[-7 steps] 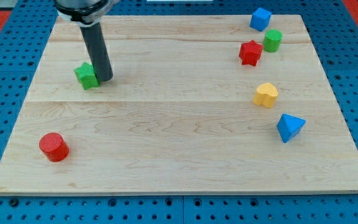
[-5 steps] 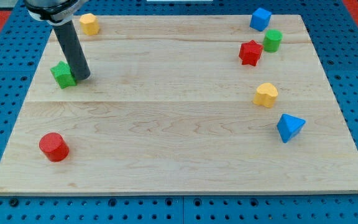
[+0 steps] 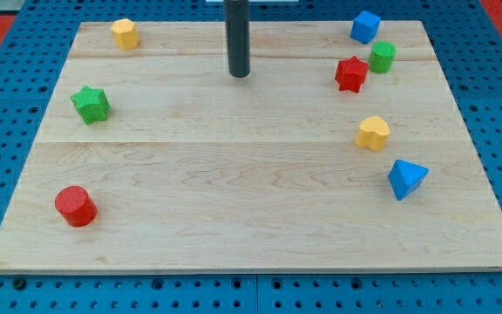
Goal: Push the green circle below the red star
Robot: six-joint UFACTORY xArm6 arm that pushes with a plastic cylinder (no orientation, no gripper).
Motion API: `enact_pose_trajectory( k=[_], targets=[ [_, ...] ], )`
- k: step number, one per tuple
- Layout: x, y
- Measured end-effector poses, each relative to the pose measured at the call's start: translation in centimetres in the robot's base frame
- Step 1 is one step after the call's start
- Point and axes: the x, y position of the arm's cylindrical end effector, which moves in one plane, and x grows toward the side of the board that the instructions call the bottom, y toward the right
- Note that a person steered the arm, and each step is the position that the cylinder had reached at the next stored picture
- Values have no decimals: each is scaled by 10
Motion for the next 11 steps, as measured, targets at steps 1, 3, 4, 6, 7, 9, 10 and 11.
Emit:
enact_pose_trajectory(
  k=[1,3,4,6,7,9,10,11],
  targets=[
    [-8,33],
    [-39,141],
    [-49,184],
    [-26,210],
    [-25,249],
    [-1,267],
    [0,252],
    [-14,234]
  ],
)
